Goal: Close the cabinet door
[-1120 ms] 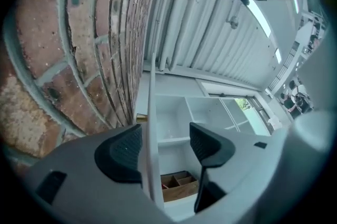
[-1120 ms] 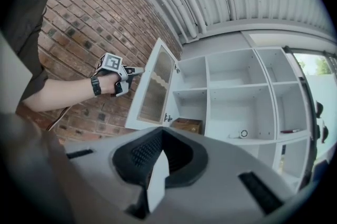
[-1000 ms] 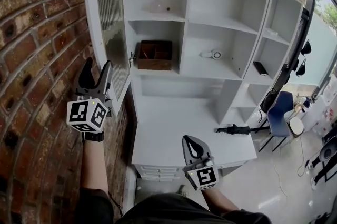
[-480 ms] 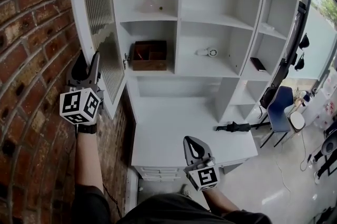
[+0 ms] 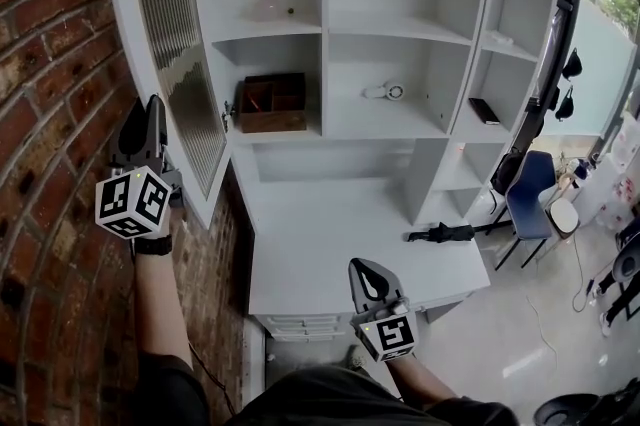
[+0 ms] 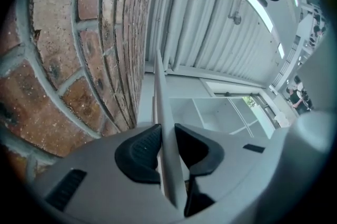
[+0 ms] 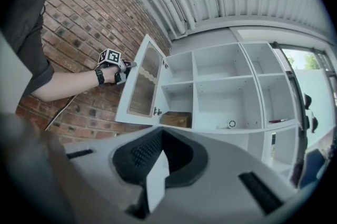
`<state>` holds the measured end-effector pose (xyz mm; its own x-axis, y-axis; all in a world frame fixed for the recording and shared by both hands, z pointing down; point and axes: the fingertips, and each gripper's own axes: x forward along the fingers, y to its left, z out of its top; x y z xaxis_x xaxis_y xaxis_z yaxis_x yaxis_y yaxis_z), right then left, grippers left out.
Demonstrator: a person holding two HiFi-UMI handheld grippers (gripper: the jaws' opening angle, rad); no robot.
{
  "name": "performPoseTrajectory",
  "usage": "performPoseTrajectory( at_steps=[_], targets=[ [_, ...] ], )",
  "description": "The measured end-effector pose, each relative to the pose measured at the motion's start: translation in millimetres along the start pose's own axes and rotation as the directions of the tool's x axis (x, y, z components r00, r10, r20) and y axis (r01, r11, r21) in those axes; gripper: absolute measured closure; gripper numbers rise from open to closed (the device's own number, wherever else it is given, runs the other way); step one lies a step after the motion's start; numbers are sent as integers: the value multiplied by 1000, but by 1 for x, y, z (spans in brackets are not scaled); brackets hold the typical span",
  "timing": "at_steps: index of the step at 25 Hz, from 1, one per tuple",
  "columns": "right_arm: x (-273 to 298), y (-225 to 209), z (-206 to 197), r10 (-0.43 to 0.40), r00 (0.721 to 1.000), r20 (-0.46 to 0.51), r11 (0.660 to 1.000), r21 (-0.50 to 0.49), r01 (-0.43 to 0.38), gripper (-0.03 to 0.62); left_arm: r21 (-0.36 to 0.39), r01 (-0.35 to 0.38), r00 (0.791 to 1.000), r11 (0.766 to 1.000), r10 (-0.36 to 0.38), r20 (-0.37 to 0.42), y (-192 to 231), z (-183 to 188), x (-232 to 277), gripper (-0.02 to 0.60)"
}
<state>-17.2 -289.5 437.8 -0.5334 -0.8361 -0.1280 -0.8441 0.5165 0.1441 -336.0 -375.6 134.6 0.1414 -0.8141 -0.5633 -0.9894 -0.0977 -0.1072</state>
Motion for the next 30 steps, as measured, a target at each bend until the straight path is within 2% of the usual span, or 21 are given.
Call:
performPoseTrajectory(
  at_steps=[10, 19, 24, 30],
  targets=[
    [-5, -9, -3, -20, 1000, -5, 1000, 2, 20, 595, 2, -6, 1000, 1000, 6, 24, -28, 0, 4, 492],
    [-16, -26, -8, -61, 998, -13, 998, 2, 61, 595, 27, 42, 998, 999, -43, 47, -71, -2, 13, 474],
    [-20, -36, -9, -90, 996, -16, 996, 6, 90, 595, 99, 62, 996, 993, -68, 56, -100, -6, 23, 462],
    [-28, -52, -12, -129, 991, -28, 992, -5, 129, 595, 126, 58, 994, 990, -69, 80, -121, -11, 32, 460]
  ],
)
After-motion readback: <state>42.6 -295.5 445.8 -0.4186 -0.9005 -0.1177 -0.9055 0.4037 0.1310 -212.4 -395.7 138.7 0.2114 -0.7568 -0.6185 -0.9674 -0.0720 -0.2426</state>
